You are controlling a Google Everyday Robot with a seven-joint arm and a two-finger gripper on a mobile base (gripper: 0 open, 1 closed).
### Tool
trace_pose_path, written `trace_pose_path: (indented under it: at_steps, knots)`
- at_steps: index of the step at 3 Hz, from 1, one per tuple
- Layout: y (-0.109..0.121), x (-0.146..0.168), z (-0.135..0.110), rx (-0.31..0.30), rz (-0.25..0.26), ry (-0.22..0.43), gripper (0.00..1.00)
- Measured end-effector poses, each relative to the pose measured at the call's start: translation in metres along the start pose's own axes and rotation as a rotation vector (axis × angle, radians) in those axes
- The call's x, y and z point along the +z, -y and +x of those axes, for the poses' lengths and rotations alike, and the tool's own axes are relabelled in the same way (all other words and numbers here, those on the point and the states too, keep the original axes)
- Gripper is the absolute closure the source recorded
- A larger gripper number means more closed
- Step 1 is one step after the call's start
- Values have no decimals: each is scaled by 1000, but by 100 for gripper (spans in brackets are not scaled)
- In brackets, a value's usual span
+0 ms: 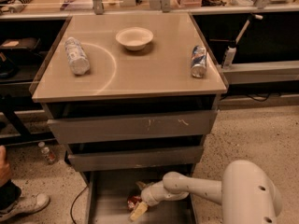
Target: Pick coke can from bottom drawer and place on counter
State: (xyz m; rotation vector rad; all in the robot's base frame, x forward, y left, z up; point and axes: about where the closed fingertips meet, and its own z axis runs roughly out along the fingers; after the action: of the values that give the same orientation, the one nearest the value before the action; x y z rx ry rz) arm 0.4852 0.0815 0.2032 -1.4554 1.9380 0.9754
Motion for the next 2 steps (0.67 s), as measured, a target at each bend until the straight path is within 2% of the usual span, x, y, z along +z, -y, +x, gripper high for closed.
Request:
trace_pose_path:
  at_steps: [2]
  knots:
    - [19,23,20,-29,-15,-9,0]
